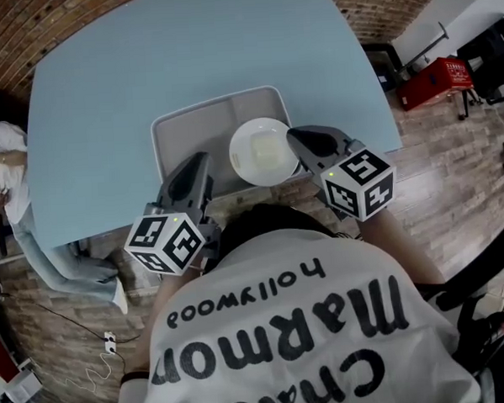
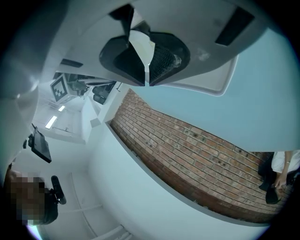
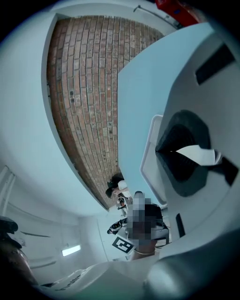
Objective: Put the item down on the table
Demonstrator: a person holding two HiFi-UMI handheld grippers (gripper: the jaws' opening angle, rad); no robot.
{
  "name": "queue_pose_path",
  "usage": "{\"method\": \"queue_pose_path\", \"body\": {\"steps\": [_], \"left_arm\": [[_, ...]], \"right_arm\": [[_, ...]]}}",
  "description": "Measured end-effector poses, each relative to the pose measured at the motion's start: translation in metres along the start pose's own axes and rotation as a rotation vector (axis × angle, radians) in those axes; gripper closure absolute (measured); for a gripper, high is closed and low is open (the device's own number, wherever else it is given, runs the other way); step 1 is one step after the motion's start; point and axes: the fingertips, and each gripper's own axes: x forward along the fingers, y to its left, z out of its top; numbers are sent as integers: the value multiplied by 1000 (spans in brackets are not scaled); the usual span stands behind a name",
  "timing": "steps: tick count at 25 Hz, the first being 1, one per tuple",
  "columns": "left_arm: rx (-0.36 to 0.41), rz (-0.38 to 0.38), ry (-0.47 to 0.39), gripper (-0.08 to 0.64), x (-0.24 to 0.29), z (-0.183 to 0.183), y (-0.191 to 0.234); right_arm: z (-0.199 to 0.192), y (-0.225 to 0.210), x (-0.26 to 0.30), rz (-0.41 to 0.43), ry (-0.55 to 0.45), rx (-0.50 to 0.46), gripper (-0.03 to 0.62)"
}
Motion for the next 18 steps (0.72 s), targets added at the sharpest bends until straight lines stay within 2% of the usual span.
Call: {"method": "queue_pose_path", "body": {"steps": [13, 18], "left_arm": [[-5, 0, 3, 528, 0, -5, -4], [-51, -7, 1, 528, 3, -9, -11]], "right_arm": [[-1, -2, -1, -6, 6, 5, 583], [-1, -8, -7, -16, 0, 31, 583]]}}
